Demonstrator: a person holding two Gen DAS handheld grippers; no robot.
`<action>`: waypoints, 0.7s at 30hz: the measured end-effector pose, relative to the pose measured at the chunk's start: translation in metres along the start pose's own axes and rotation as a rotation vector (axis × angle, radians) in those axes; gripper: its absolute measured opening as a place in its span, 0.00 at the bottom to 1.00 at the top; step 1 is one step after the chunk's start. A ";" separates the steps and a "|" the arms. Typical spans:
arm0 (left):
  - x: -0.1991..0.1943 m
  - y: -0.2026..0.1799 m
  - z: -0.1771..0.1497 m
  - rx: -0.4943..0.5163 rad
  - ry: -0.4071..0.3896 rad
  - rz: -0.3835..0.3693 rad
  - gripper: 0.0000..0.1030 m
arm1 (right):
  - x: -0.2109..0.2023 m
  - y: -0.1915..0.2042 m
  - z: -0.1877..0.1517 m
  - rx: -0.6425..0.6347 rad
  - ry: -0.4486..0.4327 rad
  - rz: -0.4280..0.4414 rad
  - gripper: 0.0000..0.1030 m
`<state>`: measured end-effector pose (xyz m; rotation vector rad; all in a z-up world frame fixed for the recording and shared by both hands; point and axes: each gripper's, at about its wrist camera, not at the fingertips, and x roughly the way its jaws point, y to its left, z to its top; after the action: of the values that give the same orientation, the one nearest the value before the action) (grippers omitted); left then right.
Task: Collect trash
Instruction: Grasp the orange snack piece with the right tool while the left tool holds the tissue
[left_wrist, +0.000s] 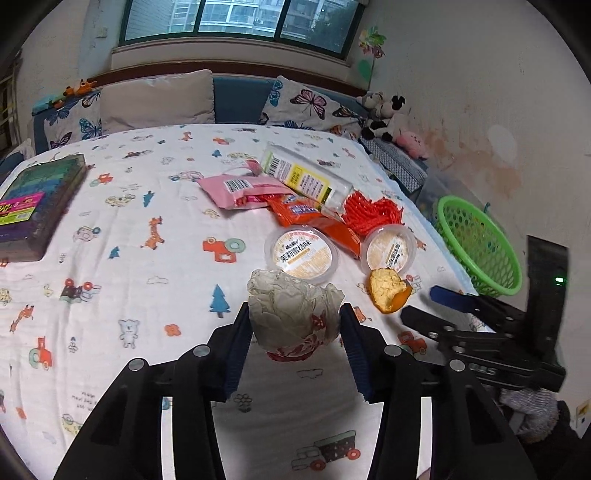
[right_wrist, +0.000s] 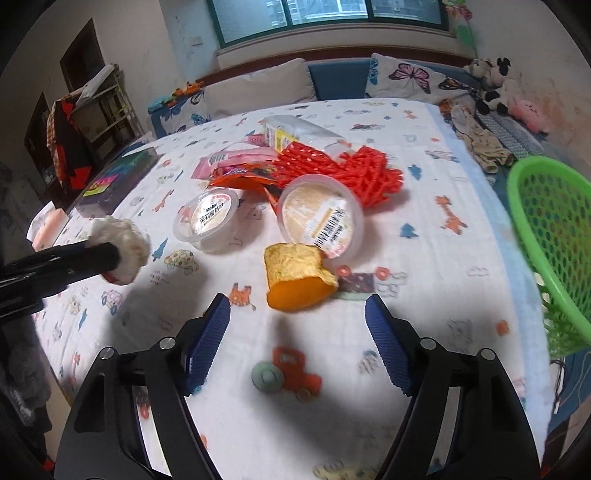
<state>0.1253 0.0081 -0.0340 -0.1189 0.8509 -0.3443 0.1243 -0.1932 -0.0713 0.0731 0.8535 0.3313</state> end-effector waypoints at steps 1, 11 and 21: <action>-0.002 0.002 0.000 -0.002 -0.004 -0.001 0.45 | 0.004 0.002 0.002 -0.001 0.006 -0.007 0.72; -0.011 0.016 -0.001 -0.027 -0.020 -0.010 0.45 | 0.033 0.012 0.008 -0.036 0.055 -0.088 0.61; -0.010 0.022 -0.003 -0.044 -0.017 -0.022 0.45 | 0.035 0.013 0.001 -0.064 0.046 -0.141 0.48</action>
<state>0.1219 0.0323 -0.0341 -0.1721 0.8410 -0.3452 0.1429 -0.1696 -0.0939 -0.0544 0.8879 0.2284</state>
